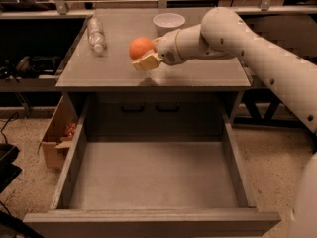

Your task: Place orange into top drawer

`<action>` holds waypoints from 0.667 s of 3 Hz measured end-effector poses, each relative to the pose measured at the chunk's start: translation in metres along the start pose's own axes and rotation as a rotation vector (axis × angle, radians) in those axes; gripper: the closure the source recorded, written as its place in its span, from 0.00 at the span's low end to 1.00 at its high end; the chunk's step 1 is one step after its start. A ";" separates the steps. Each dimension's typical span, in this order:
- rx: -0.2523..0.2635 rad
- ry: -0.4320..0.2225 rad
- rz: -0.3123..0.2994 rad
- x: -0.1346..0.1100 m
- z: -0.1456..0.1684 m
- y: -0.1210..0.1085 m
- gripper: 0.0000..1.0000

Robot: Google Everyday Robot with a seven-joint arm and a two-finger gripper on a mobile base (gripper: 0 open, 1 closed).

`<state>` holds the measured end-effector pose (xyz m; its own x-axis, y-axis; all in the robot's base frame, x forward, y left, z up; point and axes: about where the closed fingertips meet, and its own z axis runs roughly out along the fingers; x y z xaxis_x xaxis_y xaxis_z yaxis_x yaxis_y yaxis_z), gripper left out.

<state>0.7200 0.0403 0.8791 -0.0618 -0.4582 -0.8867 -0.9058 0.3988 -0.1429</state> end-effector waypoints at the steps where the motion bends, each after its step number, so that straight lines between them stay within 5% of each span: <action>1: 0.030 0.047 -0.033 -0.024 -0.047 0.040 1.00; 2: 0.000 0.074 -0.006 -0.005 -0.071 0.098 1.00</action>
Offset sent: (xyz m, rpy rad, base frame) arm -0.2406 -0.0306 -0.0612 -0.0910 0.2079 0.0257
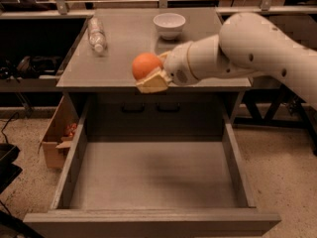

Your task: Place orange into top drawer

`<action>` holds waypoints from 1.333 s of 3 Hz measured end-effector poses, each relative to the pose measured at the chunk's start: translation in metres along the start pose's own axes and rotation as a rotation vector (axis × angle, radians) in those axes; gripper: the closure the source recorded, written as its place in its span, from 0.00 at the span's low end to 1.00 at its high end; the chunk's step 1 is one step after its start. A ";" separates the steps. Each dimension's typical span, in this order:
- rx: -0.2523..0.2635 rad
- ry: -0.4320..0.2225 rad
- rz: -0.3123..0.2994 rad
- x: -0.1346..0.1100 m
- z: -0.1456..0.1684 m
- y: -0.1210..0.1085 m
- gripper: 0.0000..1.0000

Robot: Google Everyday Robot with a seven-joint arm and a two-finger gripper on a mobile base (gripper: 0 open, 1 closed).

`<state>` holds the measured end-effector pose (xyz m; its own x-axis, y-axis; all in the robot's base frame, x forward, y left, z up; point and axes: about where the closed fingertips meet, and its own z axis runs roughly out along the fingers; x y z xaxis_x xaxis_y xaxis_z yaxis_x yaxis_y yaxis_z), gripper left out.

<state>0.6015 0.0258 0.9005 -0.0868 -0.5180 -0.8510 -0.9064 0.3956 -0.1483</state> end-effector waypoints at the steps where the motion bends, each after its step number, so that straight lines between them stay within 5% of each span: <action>1: -0.059 0.009 0.095 0.050 -0.006 0.061 1.00; 3: -0.095 0.194 0.348 0.220 0.037 0.142 1.00; 4: -0.099 0.278 0.425 0.288 0.068 0.159 1.00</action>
Offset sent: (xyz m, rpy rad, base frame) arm -0.1753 -0.0343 -0.2611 -0.0076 0.4630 -0.1436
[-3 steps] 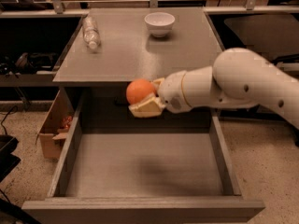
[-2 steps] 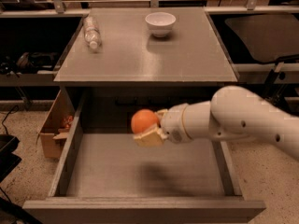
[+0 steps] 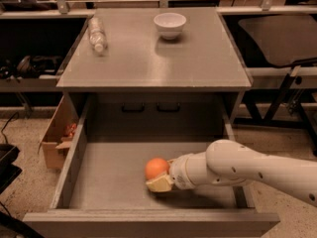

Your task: Place orange into top drawer

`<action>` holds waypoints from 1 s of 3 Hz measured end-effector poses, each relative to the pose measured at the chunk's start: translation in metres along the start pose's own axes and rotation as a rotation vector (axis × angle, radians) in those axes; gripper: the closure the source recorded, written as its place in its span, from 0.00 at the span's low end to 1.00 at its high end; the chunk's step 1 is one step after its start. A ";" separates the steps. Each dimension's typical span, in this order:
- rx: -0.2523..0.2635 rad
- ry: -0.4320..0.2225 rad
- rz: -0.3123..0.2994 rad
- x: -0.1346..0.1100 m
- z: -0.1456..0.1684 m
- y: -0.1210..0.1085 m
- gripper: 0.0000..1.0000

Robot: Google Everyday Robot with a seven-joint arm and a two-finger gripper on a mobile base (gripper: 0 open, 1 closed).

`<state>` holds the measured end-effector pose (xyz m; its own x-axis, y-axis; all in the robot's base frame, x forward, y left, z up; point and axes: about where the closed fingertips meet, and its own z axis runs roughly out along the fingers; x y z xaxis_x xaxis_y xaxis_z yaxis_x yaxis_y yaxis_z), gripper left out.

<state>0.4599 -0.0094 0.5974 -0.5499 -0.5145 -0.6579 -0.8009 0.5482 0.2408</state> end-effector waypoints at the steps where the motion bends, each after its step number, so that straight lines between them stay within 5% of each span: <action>1: 0.000 0.000 0.000 -0.004 -0.005 0.002 0.85; 3: 0.000 0.000 0.000 -0.004 -0.005 0.002 0.38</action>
Offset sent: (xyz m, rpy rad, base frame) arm -0.0003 -0.0005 0.0062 0.0000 0.0000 0.0001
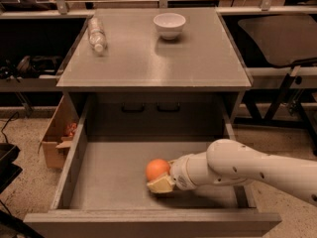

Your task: Place orange into top drawer

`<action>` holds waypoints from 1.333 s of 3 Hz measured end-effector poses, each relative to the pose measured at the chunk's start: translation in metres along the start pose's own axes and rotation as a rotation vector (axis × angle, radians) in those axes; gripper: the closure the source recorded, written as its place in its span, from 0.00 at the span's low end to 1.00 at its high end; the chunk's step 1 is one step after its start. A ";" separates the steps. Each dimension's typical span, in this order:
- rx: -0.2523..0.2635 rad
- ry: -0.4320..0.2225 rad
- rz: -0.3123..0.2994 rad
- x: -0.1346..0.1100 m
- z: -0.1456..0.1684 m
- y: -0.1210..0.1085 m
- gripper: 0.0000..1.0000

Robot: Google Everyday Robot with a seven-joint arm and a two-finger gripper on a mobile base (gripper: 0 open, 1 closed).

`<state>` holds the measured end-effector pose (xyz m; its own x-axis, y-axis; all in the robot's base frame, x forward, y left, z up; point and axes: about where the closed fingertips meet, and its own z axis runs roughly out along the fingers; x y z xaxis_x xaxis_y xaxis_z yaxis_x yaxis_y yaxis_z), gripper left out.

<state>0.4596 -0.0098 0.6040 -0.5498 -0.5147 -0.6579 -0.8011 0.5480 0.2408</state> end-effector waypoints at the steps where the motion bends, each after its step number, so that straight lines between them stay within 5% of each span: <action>1: 0.000 0.000 0.000 0.000 0.000 0.000 0.15; 2: 0.000 0.000 0.000 0.000 0.000 0.000 0.00; 4: 0.000 -0.020 -0.015 -0.011 -0.019 0.001 0.00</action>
Offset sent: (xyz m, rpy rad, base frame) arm 0.0000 0.0000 0.0000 0.0000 0.0000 0.0000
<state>0.4601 -0.0163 0.6248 -0.5333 -0.5096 -0.6753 -0.8090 0.5406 0.2309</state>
